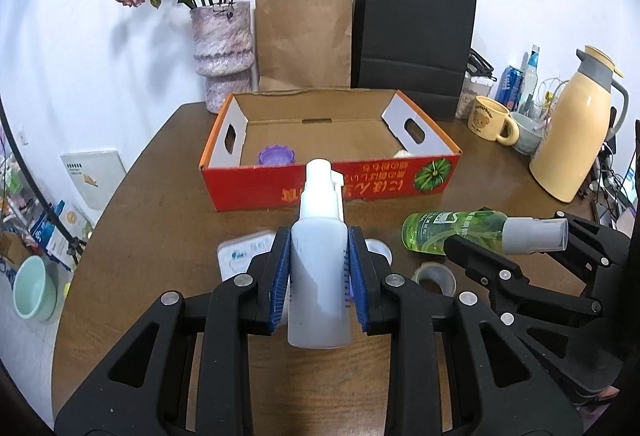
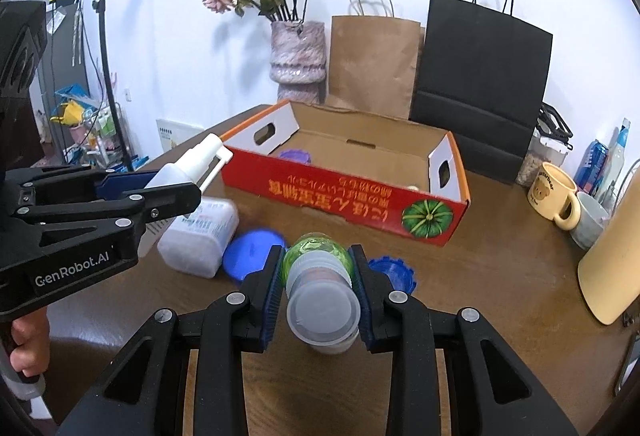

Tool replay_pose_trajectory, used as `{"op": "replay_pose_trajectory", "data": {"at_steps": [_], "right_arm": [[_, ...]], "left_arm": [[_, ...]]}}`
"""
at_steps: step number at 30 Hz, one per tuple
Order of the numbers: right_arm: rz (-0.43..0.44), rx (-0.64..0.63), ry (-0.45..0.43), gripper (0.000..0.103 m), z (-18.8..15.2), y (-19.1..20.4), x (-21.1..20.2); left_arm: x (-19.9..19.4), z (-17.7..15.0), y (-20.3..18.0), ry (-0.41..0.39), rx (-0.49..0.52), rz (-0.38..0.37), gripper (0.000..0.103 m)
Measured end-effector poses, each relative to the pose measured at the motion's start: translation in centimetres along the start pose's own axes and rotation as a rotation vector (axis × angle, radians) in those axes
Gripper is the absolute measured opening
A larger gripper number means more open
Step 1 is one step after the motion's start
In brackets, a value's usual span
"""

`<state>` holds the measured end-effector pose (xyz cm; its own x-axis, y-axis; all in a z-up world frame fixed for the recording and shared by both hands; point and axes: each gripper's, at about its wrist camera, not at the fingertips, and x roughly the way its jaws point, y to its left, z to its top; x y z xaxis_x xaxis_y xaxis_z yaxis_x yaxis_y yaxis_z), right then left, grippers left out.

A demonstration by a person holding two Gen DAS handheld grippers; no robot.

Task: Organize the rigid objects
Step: 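Carry the white and green spray bottles with both tools over the red box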

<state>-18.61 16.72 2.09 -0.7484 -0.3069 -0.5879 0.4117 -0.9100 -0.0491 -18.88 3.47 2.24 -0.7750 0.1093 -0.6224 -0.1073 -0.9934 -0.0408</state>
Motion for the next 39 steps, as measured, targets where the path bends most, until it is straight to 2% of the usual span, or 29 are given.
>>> {"op": "replay_pose_trajectory", "data": {"at_steps": [25,39], "right_arm": [[-0.041,0.098,-0.082,0.035,5.9,-4.8,5.2],[-0.042,0.102,-0.086,0.035,8.5,-6.5,9.3]], "left_arm": [[5.0,6.3,0.2,-0.047,-0.063,0.013,0.024],[9.0,9.3,0.0,-0.055,-0.074,0.026,0.024]]}}
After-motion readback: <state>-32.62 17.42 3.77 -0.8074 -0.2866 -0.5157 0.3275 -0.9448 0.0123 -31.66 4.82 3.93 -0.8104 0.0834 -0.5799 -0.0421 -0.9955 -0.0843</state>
